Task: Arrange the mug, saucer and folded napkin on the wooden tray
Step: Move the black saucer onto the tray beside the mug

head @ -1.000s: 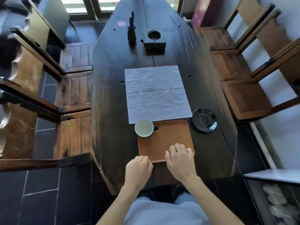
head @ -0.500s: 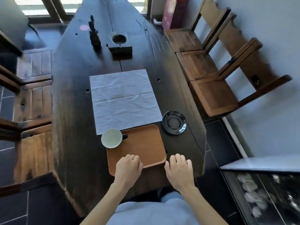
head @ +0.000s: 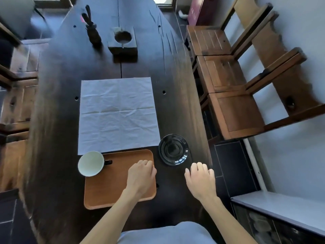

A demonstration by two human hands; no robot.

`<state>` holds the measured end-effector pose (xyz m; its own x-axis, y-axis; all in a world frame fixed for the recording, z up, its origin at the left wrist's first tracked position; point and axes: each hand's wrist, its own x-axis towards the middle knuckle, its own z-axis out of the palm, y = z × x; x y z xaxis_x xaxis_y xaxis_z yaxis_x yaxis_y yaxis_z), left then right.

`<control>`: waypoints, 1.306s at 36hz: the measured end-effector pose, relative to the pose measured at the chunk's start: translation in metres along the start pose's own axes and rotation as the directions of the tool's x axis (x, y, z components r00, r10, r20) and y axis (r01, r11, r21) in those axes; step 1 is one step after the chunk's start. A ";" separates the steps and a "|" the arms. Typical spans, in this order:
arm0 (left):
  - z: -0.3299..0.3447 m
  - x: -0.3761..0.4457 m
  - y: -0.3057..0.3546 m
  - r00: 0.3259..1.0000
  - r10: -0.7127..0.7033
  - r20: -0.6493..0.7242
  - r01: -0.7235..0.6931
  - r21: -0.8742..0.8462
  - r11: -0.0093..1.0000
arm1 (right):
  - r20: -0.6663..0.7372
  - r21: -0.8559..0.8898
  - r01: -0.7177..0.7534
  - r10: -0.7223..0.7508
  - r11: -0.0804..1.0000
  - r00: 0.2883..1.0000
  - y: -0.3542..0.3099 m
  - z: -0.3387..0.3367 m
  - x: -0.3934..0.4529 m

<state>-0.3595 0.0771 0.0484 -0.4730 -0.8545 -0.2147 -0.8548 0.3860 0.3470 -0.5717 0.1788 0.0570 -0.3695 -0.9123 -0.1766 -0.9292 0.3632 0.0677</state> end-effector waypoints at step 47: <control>0.070 0.116 0.011 0.869 -0.245 0.429 0.286 -0.032 0.958 | 0.522 0.200 0.012 -0.117 0.980 0.845 0.046 0.060 0.154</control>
<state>-0.4388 0.0066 -0.0360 -0.2930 -0.6885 -0.6634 -0.9471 0.1141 0.2999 -0.6710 0.0666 -0.0263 -0.2018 -0.7145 -0.6699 -0.9145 0.3823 -0.1324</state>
